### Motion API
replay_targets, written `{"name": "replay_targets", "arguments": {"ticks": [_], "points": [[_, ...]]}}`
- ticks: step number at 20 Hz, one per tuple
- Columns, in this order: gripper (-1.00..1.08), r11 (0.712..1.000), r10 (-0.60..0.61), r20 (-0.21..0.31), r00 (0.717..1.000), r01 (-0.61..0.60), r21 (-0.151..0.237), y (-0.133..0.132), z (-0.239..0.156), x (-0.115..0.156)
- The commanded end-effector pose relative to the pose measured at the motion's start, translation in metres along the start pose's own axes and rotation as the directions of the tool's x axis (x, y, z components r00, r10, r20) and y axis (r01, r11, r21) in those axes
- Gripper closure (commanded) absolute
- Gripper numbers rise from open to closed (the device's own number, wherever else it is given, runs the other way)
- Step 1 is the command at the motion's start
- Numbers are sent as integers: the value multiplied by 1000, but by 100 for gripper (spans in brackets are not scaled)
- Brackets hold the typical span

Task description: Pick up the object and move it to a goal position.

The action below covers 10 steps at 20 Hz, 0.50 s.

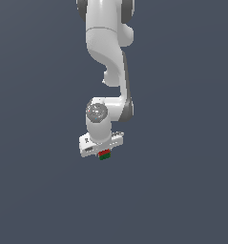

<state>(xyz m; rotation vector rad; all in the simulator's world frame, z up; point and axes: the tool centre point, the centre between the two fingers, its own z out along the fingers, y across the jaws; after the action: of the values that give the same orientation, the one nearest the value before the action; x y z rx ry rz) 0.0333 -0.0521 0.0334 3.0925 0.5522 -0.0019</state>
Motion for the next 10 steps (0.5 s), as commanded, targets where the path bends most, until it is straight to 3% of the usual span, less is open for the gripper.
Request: {"name": "replay_targets", "arguments": {"ticks": [1,10], "points": [[108,1000,-1,-1,1000,1,0,0,0,1],[108,1000,0,0,1000,0,0,1,-5,1]]}}
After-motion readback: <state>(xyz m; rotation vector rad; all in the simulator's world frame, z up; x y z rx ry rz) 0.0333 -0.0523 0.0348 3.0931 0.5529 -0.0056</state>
